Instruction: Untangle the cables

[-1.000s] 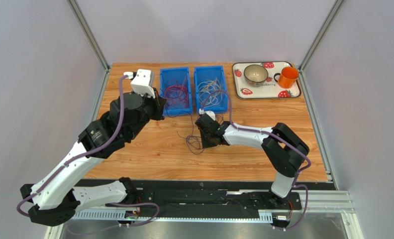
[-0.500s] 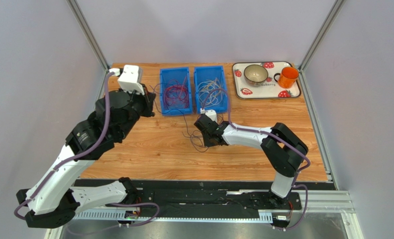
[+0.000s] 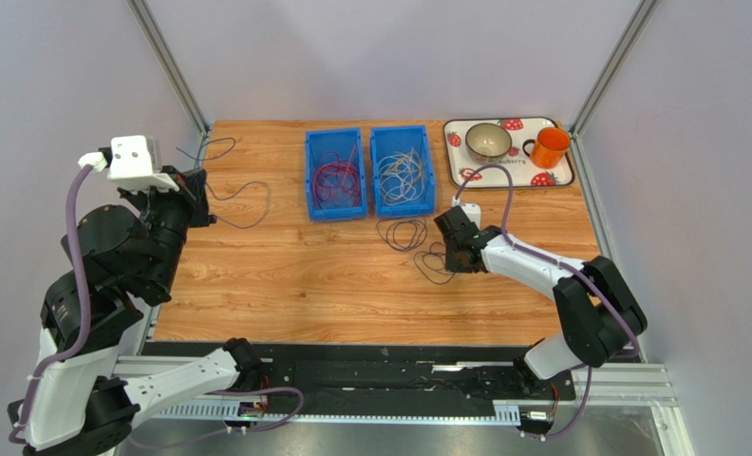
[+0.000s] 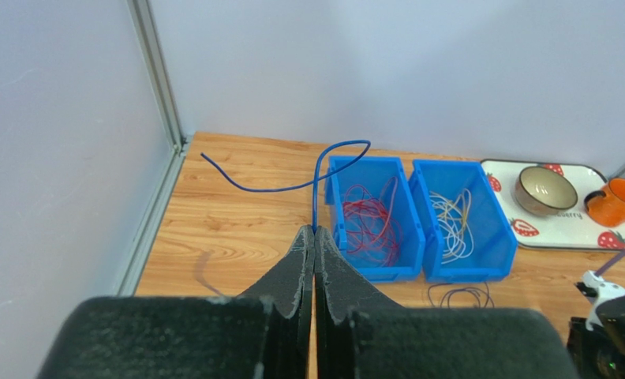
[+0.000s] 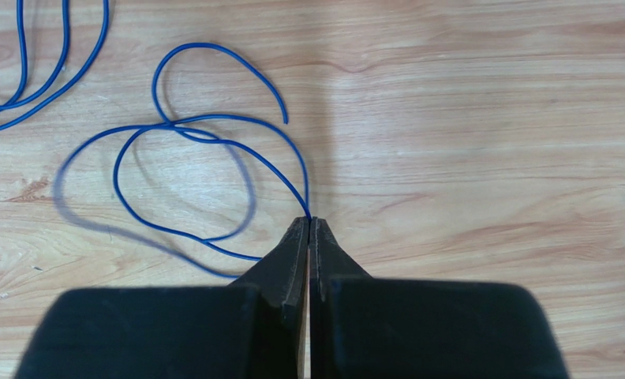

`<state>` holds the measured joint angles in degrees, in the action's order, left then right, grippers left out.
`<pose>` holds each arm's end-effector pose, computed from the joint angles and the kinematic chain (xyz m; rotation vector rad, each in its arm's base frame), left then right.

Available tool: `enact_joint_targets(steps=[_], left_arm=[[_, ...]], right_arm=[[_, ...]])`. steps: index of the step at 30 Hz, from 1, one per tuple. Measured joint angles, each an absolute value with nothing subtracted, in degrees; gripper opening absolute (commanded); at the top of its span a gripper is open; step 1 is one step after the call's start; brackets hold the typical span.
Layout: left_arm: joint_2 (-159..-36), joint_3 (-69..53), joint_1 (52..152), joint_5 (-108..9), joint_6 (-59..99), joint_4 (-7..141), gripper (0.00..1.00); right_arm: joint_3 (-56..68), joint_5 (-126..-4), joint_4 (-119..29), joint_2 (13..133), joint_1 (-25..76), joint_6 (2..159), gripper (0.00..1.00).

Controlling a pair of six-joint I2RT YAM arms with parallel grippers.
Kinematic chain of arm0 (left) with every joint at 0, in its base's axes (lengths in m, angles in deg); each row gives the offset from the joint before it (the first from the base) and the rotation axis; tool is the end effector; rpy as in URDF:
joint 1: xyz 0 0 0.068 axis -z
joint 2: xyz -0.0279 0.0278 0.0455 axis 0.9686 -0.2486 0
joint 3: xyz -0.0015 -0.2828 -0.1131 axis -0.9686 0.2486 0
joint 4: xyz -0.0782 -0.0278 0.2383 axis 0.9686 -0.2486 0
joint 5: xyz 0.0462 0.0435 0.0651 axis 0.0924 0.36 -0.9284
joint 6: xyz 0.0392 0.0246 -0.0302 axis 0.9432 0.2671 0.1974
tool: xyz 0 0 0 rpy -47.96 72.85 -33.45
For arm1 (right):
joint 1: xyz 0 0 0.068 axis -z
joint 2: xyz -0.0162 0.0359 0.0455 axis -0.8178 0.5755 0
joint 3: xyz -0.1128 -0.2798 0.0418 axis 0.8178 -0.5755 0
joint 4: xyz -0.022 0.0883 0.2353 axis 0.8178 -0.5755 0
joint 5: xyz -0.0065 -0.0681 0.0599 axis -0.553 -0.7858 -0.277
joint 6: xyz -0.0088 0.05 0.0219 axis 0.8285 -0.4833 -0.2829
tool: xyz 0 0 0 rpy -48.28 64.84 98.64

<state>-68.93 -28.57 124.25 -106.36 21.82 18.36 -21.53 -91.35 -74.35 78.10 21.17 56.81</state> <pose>0.0434 -0.0068 0.5401 -0.1302 1.5691 -0.1355 0.2260 0.1364 0.2098 0.0138 2.6470 -0.0892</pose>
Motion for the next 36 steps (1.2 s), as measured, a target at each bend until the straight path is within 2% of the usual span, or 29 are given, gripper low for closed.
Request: enact_joint_targets(steps=[11, 17, 25, 36], left_arm=[[-68.82, -26.0, 124.21, -106.4, 22.01, 18.9, 0.0], [-76.03, -25.86, 122.07, -103.85, 22.03, 21.09, 0.0], [-86.68, -26.1, 113.13, -93.84, 21.38, 24.17, 0.0], [-99.97, -34.08, 105.3, -84.44, 18.25, 28.26, 0.0]], right_arm=[[-22.07, -89.58, -76.15, 69.69, 22.33, 57.31, 0.0], [-22.07, -88.82, -78.62, 63.15, 22.33, 57.31, 0.0], [-22.07, -87.25, -80.82, 56.83, 22.33, 57.31, 0.0], [-23.84, -84.16, -81.7, 52.51, 22.33, 57.84, 0.0]])
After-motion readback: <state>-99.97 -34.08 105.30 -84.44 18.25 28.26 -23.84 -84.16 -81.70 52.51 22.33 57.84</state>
